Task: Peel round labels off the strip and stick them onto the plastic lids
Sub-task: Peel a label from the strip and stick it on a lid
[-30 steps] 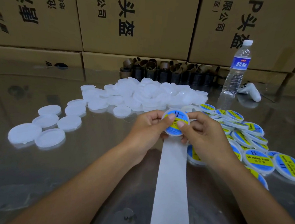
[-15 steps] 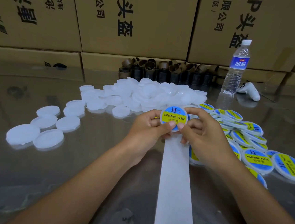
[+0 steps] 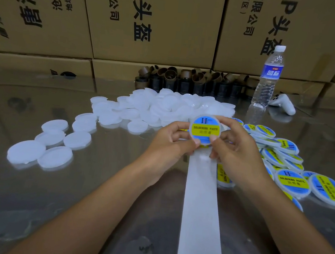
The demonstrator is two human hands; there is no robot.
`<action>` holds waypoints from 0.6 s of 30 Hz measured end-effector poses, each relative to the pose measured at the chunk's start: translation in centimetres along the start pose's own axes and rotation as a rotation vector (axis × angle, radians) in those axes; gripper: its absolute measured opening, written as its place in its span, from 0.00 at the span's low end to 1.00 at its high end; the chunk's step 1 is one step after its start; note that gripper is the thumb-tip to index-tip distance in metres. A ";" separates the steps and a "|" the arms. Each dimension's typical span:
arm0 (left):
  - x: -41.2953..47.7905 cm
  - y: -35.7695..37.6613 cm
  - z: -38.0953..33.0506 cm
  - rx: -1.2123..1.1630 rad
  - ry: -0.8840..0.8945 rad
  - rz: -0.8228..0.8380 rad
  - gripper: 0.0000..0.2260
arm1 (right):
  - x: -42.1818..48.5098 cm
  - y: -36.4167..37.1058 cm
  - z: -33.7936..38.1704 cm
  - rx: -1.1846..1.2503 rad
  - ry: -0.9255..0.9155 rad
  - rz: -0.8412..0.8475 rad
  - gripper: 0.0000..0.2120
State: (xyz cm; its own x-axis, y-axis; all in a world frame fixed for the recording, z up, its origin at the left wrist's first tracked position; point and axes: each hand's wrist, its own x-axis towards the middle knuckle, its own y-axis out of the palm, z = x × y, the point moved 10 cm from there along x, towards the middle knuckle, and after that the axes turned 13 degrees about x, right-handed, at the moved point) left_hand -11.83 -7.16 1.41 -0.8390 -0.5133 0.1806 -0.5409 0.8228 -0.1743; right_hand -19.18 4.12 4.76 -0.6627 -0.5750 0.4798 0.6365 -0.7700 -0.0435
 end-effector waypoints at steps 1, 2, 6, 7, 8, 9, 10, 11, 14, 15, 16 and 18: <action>0.2 -0.6 0.1 -0.018 -0.011 -0.027 0.11 | 0.1 -0.5 0.1 -0.002 -0.010 -0.040 0.19; 0.5 -1.4 0.3 -0.033 -0.025 -0.060 0.11 | 0.2 -1.2 0.2 -0.001 -0.018 -0.085 0.20; 1.4 -5.1 1.0 0.085 -0.029 -0.227 0.11 | 0.4 -4.4 -0.4 -0.039 -0.005 -0.306 0.18; 1.5 -6.2 1.1 0.161 -0.025 -0.283 0.10 | 0.4 -5.3 -0.9 -0.027 0.019 -0.376 0.17; 1.6 -7.1 1.3 0.233 -0.023 -0.339 0.09 | 0.3 -6.2 -1.4 -0.015 0.052 -0.442 0.16; 1.7 -8.0 1.5 0.301 -0.023 -0.385 0.08 | 0.1 -6.9 -2.0 -0.002 0.092 -0.503 0.16; 1.8 -8.7 1.7 0.371 -0.020 -0.418 0.08 | -0.1 -7.6 -2.6 0.018 0.131 -0.556 0.16; 1.9 -9.1 1.9 0.445 -0.021 -0.435 0.09 | -0.3 -8.1 -3.1 0.041 0.166 -0.601 0.16; 2.1 -10.0 2.9 0.658 -0.073 -0.422 0.12 | -0.7 -9.1 -4.3 0.108 0.256 -0.674 0.16; 2.2 -10.2 3.2 0.702 -0.102 -0.409 0.13 | -0.8 -9.2 -4.6 0.130 0.278 -0.684 0.16; 2.2 -10.3 3.5 0.737 -0.123 -0.398 0.14 | -0.9 -9.3 -5.0 0.157 0.297 -0.687 0.17; 2.2 -10.5 3.5 0.817 -0.138 -0.384 0.16 | -0.9 -9.3 -5.5 0.216 0.322 -0.684 0.20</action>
State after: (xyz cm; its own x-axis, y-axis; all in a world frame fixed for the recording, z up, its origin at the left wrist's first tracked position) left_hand -8.22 -17.83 0.22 -0.5637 -0.7840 0.2598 -0.6139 0.1873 -0.7669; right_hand -26.64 10.30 -0.06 -0.9958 -0.0698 0.0599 0.0866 -0.9301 0.3569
